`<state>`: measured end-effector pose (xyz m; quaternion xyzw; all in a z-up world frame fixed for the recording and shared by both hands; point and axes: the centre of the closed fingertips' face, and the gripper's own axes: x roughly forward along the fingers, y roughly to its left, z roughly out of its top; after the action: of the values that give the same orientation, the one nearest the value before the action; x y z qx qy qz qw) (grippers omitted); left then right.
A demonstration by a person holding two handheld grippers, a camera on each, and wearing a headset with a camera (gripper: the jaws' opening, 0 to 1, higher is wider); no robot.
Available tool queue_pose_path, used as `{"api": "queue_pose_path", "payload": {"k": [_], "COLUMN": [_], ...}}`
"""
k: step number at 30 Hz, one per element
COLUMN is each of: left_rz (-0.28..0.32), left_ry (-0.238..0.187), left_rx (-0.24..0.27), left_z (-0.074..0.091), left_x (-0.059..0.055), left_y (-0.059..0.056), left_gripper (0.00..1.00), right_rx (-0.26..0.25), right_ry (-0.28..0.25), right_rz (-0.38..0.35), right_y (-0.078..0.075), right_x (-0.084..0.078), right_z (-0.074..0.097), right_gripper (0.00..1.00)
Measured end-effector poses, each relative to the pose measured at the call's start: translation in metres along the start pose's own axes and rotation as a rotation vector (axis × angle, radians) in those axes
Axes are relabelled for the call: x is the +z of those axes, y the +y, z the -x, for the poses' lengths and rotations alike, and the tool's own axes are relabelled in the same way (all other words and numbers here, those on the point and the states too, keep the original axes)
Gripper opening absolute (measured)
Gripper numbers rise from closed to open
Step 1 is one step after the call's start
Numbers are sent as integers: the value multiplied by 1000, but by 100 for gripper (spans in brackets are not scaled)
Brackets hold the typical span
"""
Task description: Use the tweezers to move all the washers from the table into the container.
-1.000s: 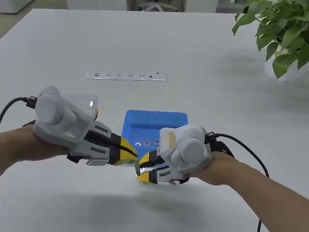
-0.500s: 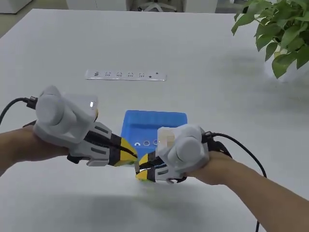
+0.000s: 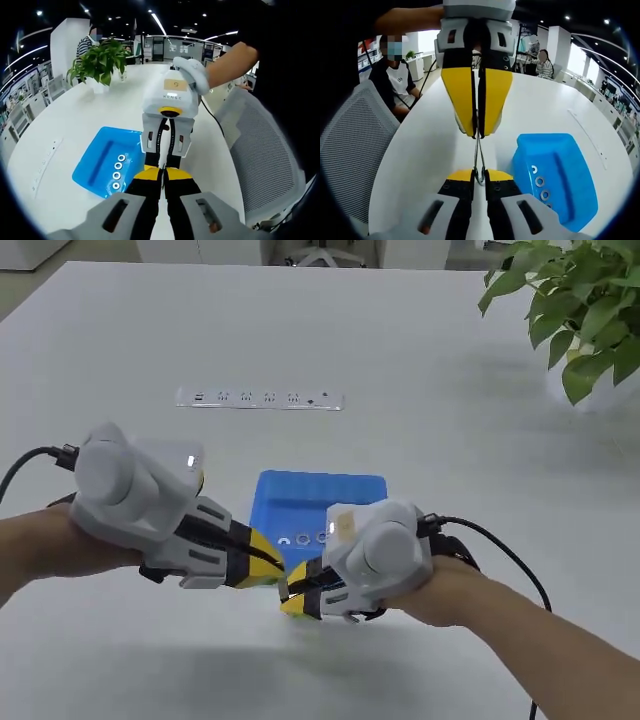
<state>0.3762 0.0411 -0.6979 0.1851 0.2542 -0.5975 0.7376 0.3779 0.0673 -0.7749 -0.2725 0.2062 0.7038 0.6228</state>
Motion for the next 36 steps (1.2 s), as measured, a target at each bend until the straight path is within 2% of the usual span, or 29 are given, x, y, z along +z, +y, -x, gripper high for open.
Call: {"api": "queue_pose_path", "payload": {"k": [9,17,20,24,27,29,32,36], "left_rz": [1,52,74,106,115,130,146,163], "left_ry": [1,-20,-24,-50,-54,-65,-80,-94], "left_rx": [4,30,40,65,79,90,113,133], "left_z": [0,6,7,10,12,13,15,17], "left_x": [-1,-7,-11,-12,-15,-15,-15,-15], "left_y": [-1,0,-2,-3,-4,-3,-1,0], "left_gripper": [12,27,38,47,52,55,65,71], "right_rx": [3,3,1,-4,-9,-11,-13,-17], "right_ry": [5,-1,0,0,-4,-5,-11,-16], "right_rz": [-1,0,0,0,0,6,8,10], "right_y": [0,3,3,2,2,1,1,-1], "right_x": [0,0,1,3,6,9,13,19], "right_z": [1,3,5,9,13,16,20,24], "right_gripper": [9,10,10,10,10,10,10,10]}}
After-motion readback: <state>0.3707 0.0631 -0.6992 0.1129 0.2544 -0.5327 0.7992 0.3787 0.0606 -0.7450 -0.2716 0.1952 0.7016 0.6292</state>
